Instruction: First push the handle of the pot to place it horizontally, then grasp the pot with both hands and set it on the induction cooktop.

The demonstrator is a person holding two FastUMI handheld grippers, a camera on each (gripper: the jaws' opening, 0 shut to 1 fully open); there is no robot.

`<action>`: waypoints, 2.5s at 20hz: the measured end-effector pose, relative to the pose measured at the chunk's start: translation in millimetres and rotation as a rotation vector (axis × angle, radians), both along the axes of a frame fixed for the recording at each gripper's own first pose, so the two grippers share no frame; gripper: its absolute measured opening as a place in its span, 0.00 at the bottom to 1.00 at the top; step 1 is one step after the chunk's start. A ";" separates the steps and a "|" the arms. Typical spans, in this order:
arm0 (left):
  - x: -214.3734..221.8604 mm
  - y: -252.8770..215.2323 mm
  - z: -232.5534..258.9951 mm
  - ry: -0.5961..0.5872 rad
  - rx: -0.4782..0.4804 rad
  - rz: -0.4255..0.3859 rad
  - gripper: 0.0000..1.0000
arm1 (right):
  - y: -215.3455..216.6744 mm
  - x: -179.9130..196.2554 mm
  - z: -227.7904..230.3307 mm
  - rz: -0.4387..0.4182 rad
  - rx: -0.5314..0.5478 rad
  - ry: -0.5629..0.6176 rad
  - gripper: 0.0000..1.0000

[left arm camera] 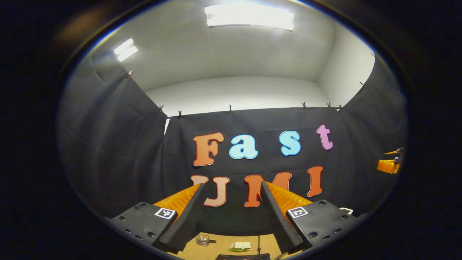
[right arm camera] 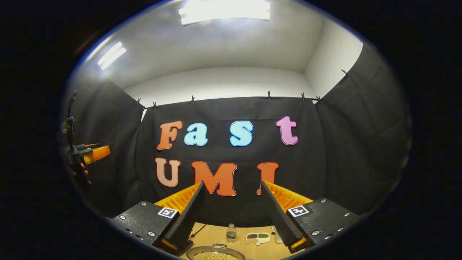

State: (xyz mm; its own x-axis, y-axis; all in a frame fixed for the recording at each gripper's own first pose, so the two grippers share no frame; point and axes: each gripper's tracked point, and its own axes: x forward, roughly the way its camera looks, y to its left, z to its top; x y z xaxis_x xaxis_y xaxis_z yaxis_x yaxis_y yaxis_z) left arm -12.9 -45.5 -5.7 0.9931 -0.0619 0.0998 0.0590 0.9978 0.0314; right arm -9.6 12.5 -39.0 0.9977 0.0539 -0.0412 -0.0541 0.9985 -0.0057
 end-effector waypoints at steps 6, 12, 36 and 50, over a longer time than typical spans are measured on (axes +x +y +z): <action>-1.4 -3.6 -13.2 0.018 0.017 -0.010 0.97 | 32.4 -12.4 -62.9 0.099 0.024 0.166 0.95; -0.2 8.0 -25.7 0.039 0.024 0.008 0.97 | 62.9 -26.6 -138.9 0.197 -0.020 0.375 0.91; -8.8 37.2 -53.8 0.104 0.085 0.088 0.97 | 146.3 -150.1 -375.1 0.449 0.047 1.127 0.41; 2.9 72.0 -83.5 0.163 0.093 0.150 0.98 | 153.9 -196.2 -455.8 0.442 0.064 1.428 0.07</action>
